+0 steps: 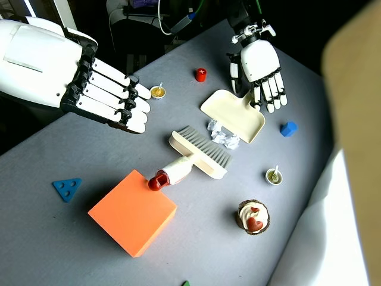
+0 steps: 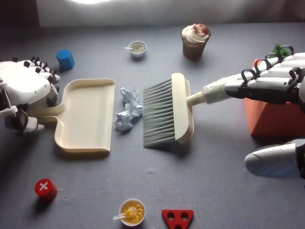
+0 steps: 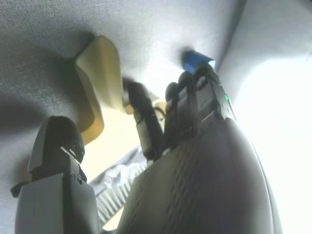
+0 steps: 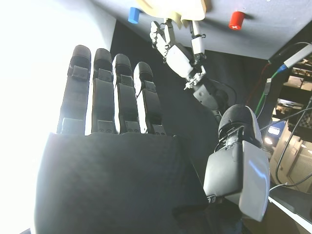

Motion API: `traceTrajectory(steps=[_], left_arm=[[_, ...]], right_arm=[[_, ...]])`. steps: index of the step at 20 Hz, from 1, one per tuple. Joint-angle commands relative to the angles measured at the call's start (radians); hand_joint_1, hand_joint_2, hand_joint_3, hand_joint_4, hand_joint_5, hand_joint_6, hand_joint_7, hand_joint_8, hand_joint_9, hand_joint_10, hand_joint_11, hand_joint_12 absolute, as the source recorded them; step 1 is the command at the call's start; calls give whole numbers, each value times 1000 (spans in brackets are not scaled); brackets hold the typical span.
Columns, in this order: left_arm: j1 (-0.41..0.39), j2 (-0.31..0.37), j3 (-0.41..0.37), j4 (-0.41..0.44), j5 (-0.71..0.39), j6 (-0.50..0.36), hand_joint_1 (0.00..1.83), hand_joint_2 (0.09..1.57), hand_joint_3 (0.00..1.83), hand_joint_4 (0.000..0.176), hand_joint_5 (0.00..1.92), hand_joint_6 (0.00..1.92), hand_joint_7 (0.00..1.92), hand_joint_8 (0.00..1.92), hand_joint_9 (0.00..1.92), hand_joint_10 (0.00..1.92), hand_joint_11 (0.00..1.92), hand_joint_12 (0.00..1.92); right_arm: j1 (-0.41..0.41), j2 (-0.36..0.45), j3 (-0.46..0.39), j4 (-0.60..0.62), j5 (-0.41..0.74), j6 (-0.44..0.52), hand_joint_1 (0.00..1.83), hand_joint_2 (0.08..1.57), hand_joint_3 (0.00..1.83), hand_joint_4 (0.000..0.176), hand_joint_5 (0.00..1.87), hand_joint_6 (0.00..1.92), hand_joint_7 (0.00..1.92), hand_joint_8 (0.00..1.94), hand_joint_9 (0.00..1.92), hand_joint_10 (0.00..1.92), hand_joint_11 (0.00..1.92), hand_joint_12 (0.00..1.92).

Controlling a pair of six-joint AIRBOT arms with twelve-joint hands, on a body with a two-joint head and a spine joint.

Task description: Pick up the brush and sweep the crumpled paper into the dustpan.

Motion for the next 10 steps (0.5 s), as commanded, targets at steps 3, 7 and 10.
traceTrajectory(steps=[3,7,10], left_arm=[[2,-3,3,11,-55,7,1040,1181,0,0,856,1176,209,1,140,1,94,27],[2,-7,2,13,-60,7,1123,1147,0,0,926,1060,254,4,171,4,128,45],[1,-11,1,-3,-61,27,1128,1144,0,0,930,1053,262,2,174,2,136,51]], right_arm=[[10,6,-6,-8,-103,4,0,1001,1,0,190,2,206,2,220,2,219,3],[10,6,-6,-8,-103,4,0,1000,0,0,176,1,191,1,210,2,224,5],[9,6,-7,-8,-103,3,1,1004,2,0,182,5,198,7,204,3,205,1]])
